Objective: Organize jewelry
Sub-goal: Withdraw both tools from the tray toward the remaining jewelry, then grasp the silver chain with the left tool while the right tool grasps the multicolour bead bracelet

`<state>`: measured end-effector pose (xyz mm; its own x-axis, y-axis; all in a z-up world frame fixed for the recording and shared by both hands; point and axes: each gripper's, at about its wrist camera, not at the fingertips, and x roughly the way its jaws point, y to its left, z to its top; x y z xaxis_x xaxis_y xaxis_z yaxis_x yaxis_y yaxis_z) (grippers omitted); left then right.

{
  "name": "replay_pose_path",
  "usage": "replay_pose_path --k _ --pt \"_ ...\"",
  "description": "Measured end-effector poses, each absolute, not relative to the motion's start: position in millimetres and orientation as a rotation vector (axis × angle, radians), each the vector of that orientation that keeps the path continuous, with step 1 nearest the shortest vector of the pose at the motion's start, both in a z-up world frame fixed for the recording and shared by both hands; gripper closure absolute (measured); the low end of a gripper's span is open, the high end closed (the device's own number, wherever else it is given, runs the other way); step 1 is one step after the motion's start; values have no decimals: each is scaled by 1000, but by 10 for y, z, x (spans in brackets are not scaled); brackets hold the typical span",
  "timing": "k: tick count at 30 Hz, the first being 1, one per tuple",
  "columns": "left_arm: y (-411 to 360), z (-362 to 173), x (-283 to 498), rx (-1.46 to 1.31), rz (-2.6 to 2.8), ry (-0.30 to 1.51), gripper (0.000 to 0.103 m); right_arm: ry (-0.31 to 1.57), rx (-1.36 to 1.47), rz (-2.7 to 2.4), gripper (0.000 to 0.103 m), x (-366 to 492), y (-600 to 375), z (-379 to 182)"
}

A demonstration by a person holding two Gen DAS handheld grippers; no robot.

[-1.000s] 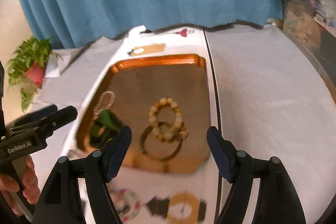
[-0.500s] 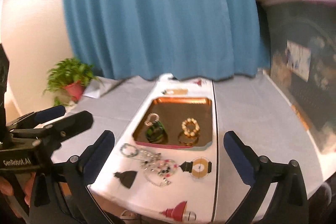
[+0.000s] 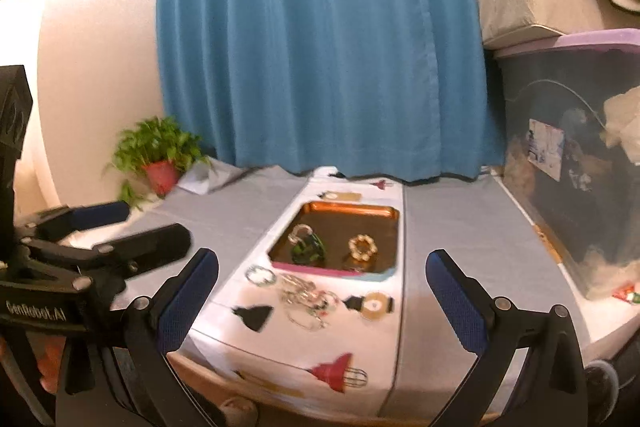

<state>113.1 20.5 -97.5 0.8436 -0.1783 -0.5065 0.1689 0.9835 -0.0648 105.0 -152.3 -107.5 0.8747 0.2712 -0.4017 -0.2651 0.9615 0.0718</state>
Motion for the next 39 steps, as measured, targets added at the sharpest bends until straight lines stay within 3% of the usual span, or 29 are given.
replay_pose_path --k 5,14,19,24,28,36,39 --pt "370 -1441 1369 -38 -211 600 0 487 -13 262 7 1172 -1594 -1459" --pt "455 -2297 2045 -43 -249 678 5 648 37 365 41 1874 -1661 -2345" --pt "589 -2600 2421 -151 -301 700 51 735 59 427 68 2285 -1536 -2790" --pt "491 -2738 2529 -136 -392 728 60 760 60 488 72 2523 -1383 -2976" --pt "360 -2809 2590 -102 -444 759 85 755 94 507 72 2650 -1353 -3028" --pt "180 -2961 2656 17 -378 800 90 769 92 502 74 2687 -1352 -3085" --pt "196 -2968 2652 42 -333 793 101 764 97 486 74 2783 -1347 -3053"
